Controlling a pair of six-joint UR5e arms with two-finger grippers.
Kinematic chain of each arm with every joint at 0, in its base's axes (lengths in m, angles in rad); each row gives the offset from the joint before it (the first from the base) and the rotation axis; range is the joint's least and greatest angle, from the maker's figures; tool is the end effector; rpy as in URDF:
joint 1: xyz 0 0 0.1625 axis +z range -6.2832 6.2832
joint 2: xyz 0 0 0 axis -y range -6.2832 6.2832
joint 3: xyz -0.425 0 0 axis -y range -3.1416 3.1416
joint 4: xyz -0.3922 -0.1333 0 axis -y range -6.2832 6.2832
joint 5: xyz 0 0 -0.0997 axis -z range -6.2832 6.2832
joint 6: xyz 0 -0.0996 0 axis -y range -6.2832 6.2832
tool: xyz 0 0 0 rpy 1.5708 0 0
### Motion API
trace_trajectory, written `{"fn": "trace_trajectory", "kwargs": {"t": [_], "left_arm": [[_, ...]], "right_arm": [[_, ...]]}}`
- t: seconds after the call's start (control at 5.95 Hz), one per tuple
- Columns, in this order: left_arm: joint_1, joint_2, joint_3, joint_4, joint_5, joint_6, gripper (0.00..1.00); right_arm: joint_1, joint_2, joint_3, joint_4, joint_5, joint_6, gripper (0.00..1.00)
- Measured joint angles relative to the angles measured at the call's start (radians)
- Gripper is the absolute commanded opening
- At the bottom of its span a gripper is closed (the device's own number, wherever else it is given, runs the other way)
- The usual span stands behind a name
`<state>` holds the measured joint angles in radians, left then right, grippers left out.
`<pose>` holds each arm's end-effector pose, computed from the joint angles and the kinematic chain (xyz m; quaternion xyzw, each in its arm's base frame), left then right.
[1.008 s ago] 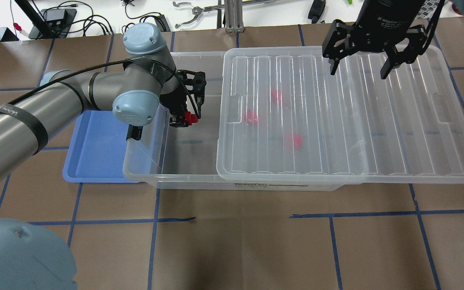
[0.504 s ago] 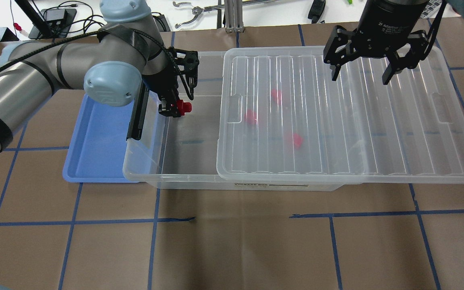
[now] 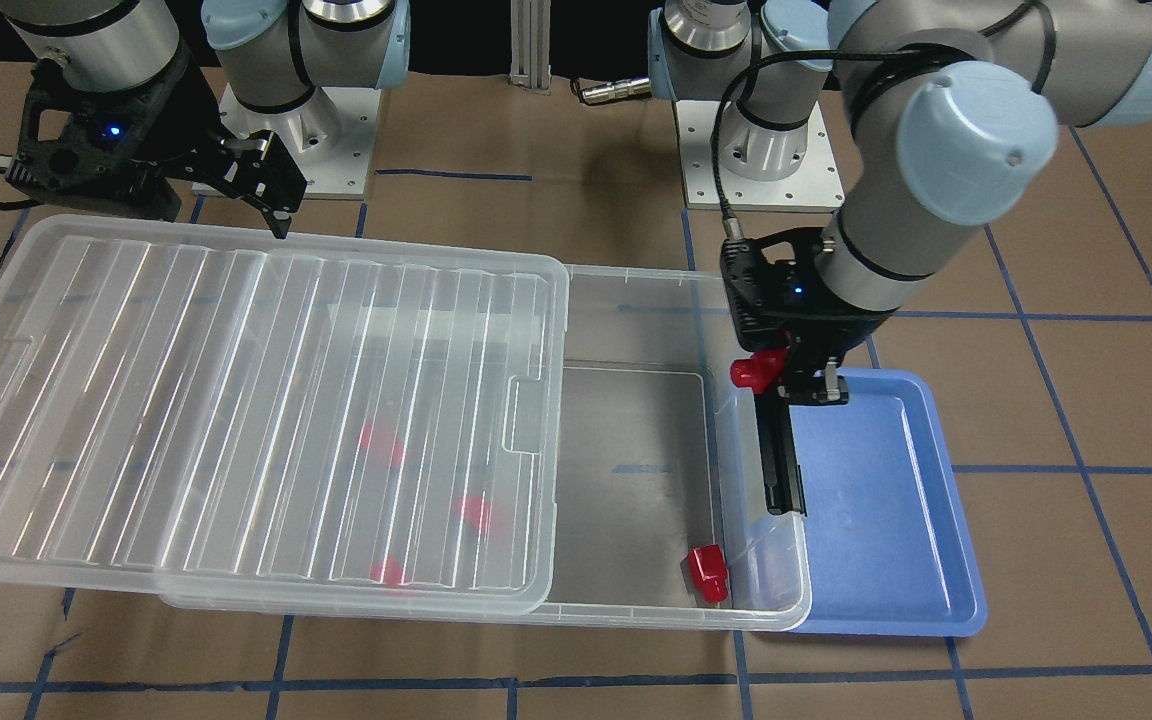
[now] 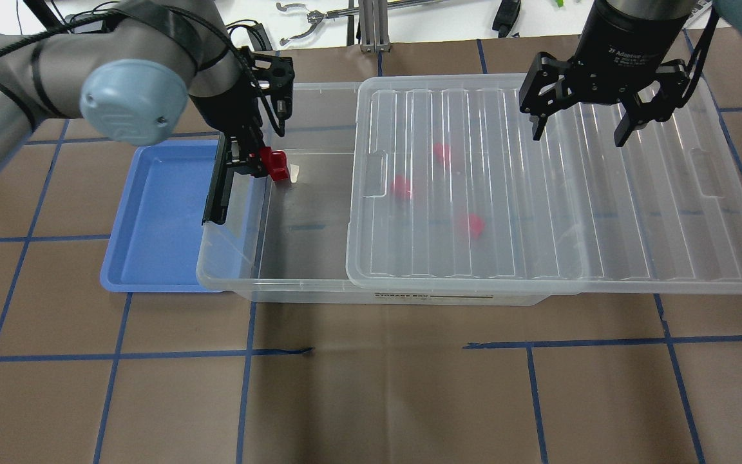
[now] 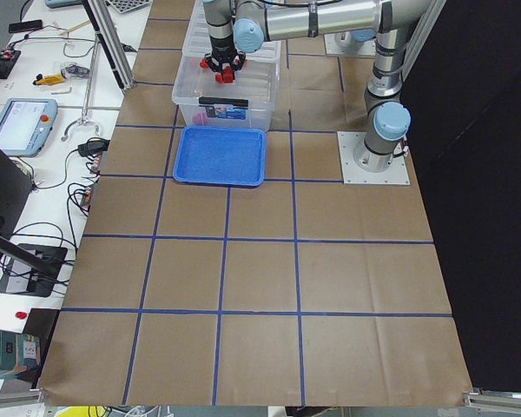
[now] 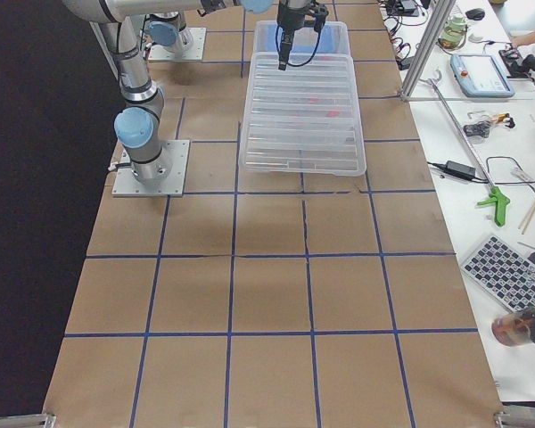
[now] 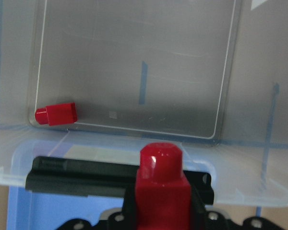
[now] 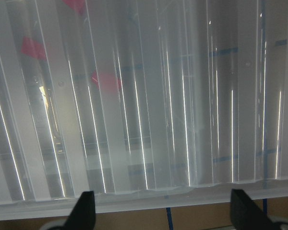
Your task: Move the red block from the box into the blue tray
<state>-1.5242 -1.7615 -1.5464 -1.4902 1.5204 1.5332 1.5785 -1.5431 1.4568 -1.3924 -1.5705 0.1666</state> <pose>-0.1122 -0.5640 0.4072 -0.6751 -0.7361 -0.0123 0.0481 0.1371 -0.4916 0.5128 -0.0793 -0.9958 -0.0459 0.0039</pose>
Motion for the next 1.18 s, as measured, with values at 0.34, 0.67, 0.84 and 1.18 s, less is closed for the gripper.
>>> {"fn": "trace_trajectory", "kwargs": {"t": [0.34, 0.67, 0.84, 1.18], "left_arm": [[0.130, -0.004, -0.017, -0.001, 0.022, 0.152, 0.16], [0.184, -0.075, -0.050, 0.111, 0.028, 0.260, 0.16], [0.189, -0.118, -0.094, 0.209, 0.028, 0.299, 0.17], [0.192, -0.155, -0.199, 0.375, 0.030, 0.326, 0.17]], "right_arm": [[-0.025, 0.006, 0.002, -0.013, -0.001, -0.028, 1.00], [-0.154, 0.017, 0.004, -0.018, -0.033, -0.159, 1.00], [-0.243, 0.027, 0.005, -0.019, -0.052, -0.241, 1.00], [-0.388, 0.064, 0.014, -0.062, -0.109, -0.349, 1.00]]}}
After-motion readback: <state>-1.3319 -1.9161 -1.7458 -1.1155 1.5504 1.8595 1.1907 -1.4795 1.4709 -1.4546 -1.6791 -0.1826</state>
